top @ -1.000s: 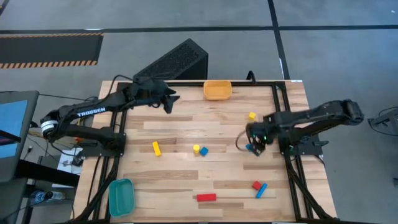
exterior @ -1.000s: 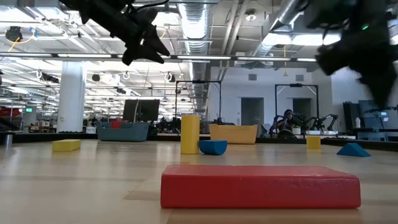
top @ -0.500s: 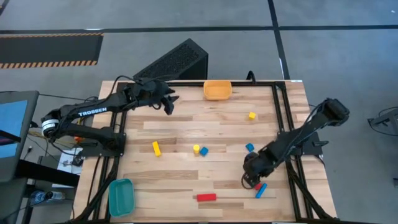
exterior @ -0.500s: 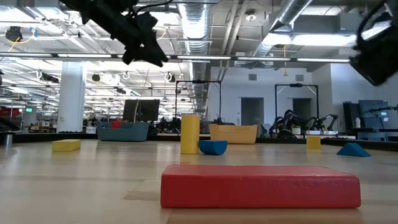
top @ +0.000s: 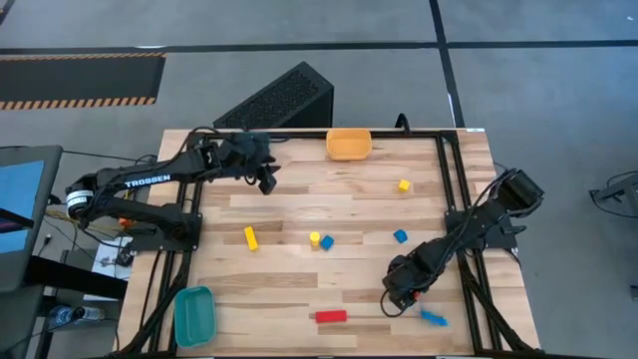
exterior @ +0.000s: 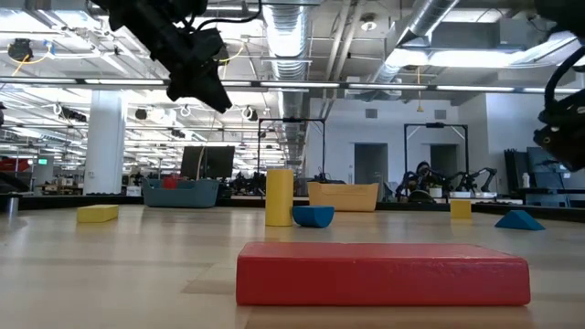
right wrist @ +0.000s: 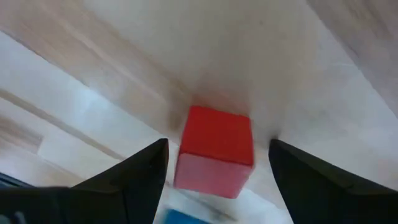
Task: Sort & place blocks by color
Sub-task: Put the right red block into the blue bin
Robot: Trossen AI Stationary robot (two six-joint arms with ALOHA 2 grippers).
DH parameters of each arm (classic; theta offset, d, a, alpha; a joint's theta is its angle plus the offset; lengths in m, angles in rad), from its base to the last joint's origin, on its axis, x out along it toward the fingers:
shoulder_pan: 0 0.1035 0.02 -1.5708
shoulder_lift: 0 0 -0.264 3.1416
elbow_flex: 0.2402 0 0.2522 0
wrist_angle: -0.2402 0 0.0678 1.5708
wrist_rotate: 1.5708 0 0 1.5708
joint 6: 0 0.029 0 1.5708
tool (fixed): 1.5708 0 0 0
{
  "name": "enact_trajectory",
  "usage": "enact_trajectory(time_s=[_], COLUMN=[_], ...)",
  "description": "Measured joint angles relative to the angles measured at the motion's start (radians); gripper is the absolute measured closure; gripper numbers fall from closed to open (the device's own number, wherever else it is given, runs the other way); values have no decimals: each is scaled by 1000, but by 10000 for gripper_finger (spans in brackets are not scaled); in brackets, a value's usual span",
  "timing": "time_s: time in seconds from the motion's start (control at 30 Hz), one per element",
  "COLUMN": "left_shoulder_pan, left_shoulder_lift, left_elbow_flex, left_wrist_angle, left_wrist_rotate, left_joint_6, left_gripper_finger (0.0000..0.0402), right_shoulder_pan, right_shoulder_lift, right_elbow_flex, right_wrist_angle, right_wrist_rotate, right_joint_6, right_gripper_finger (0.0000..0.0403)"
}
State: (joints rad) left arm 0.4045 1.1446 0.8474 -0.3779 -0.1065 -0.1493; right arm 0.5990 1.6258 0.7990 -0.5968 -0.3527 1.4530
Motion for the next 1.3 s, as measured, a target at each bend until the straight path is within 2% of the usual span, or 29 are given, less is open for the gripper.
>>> enact_trajectory(time_s=[0.17, 0.27, 0.37, 0.53, 0.7, 0.87, 1.0, 1.17, 1.3], left_shoulder_pan=[-6, -6, -6, -6, -13, -24, -38, -56, -83], left_shoulder_lift=[0, 0, 0, 0, 0, 0, 0, 1, 1], left_elbow_flex=[0, 0, 0, 0, 0, 0, 0, 0, 0], left_wrist_angle=[-15, -15, -13, -9, 16, 51, 60, 60, 79], left_wrist_rotate=[-16, -19, -24, -32, -3, -3, -3, -7, -3], left_joint_6=[23, 25, 34, 36, 43, 108, 212, 278, 285], left_gripper_finger=[276, 276, 276, 277, 277, 277, 277, 268, 238], right_shoulder_pan=[-6, -13, -14, -40, -110, -217, -309, -431, -514], right_shoulder_lift=[-2, -1, -1, -5, -3, -3, -3, -3, -37], right_elbow_flex=[0, 0, 0, 0, 11, 82, 155, 216, 229], right_wrist_angle=[-14, -23, -20, -1, 61, 92, 127, 218, 365], right_wrist_rotate=[29, 27, 26, 22, 40, 179, 223, 229, 164], right_joint_6=[-37, -37, -37, -33, -74, -191, -325, -495, -591], right_gripper_finger=[102, 120, 166, 281, 280, 280, 280, 280, 280])
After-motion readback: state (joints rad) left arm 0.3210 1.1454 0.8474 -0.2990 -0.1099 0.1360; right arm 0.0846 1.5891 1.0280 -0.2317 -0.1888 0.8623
